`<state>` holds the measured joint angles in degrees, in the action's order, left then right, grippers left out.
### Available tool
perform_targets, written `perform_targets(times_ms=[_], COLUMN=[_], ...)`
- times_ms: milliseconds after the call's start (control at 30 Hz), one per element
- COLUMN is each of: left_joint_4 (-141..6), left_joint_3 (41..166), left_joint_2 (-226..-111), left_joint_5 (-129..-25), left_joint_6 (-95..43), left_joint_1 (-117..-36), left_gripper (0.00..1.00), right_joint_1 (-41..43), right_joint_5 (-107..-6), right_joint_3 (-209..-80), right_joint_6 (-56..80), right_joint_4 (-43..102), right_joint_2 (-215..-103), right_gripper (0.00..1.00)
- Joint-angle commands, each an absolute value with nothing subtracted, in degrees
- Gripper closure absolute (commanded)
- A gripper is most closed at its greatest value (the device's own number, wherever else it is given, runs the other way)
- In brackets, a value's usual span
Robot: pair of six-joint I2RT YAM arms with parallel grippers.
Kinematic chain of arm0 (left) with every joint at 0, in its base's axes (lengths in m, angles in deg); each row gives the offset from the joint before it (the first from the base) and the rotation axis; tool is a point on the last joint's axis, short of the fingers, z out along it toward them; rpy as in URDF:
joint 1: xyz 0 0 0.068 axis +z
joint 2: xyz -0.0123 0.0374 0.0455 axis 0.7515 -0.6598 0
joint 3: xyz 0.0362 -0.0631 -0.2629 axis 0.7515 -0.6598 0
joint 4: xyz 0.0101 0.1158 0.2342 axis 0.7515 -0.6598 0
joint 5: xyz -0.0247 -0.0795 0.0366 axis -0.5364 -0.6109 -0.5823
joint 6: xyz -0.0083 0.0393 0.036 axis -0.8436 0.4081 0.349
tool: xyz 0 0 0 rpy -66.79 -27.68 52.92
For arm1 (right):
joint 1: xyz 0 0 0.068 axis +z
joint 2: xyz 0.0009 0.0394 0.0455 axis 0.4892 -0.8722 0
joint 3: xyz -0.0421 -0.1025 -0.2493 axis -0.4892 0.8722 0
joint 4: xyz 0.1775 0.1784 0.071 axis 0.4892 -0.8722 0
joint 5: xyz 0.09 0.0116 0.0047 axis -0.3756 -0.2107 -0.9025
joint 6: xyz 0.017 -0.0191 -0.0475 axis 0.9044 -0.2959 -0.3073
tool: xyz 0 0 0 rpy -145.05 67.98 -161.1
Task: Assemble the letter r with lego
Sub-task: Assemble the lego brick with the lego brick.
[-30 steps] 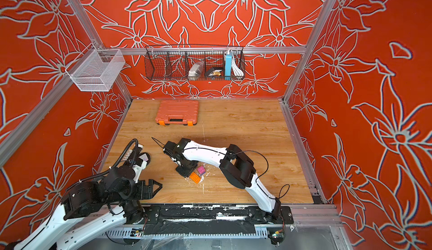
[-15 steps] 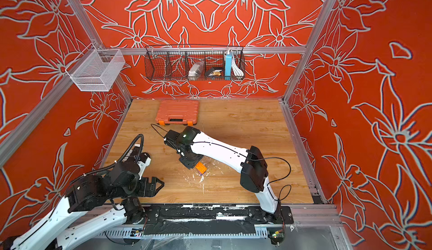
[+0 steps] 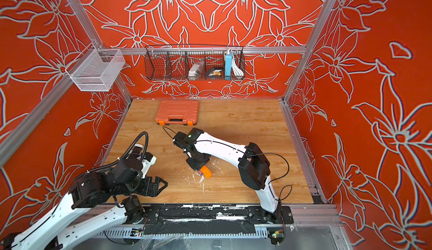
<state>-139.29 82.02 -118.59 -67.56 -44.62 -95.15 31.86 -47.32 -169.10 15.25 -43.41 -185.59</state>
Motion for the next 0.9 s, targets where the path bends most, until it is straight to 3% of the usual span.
perform_targets(times_ms=[0,867], left_joint_4=[-138.65,-138.24], left_joint_3=[82.48,81.77], left_joint_2=[-117.78,-115.82], left_joint_5=[-68.53,-69.76], left_joint_6=[-43.24,-43.69], left_joint_1=[-94.73,-94.66], left_gripper=[0.04,0.04], right_joint_1=[31.15,30.57], right_joint_5=[-49.65,-46.05], right_joint_3=[-168.09,-169.28], right_joint_6=[16.74,21.10], right_joint_4=[-42.09,-43.78], right_joint_2=[-186.44,-191.29], right_gripper=[1.00,1.00])
